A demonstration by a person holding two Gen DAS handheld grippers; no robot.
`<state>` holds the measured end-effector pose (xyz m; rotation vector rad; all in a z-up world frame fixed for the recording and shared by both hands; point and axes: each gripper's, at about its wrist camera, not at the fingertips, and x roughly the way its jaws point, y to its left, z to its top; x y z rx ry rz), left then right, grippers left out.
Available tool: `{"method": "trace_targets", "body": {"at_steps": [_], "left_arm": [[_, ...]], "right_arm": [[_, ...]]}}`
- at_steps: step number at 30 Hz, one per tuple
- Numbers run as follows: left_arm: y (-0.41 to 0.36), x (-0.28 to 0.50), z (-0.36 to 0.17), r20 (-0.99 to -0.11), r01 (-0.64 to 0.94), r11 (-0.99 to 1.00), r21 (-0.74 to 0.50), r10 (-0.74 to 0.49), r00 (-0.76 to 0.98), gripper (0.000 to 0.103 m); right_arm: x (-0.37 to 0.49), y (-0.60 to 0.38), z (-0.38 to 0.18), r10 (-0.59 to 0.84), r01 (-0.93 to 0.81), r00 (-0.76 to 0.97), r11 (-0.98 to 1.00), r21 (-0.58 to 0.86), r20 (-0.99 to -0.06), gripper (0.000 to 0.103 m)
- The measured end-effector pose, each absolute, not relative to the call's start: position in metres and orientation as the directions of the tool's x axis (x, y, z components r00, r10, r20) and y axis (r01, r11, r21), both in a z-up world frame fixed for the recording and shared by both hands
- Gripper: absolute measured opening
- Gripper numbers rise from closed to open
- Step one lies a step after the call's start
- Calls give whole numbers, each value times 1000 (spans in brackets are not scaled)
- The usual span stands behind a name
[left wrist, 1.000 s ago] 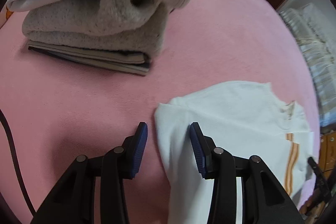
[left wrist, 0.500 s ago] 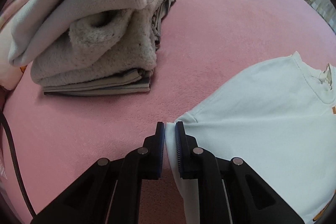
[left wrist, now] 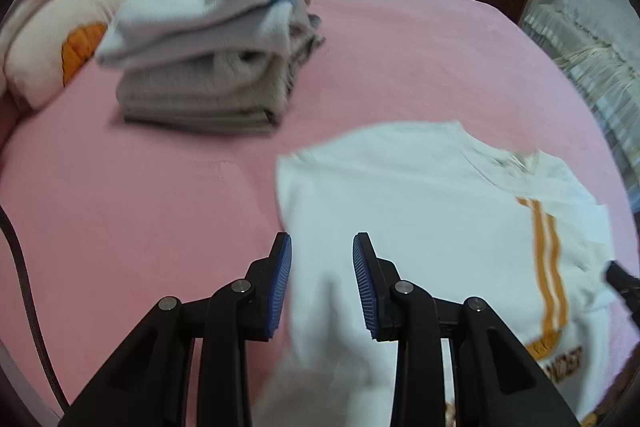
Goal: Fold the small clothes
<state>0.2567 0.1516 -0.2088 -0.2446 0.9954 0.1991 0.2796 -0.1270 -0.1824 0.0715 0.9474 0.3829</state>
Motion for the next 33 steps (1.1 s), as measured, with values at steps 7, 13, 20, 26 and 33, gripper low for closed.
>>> {"method": "trace_targets", "body": {"at_steps": [7,13,20,26,33], "left_arm": [[129,215,-248,-888,-291,955,-57,85,452,23],[140,212,-270,-896,-276,961,0,123,427,16],[164,217,-276,-901,-323,946,-34,110,419,31],[168,210,-263,-899,-330,941,-70,84,430,31],[165,178,-214,-858,-326,936,-129,59,511,49]], "right_arm": [[266,-74,-222,303,-367,463,921,131,-833,20],[279,-163,-237,198,-191,481,974,118,-854,0],[274,-176,-237,222,-177,491,972,153,-843,0],[270,-175,-217,290,-189,502,956,223,-815,4],[243,-183,-177,279,-195,535,959,205,-797,4]]}}
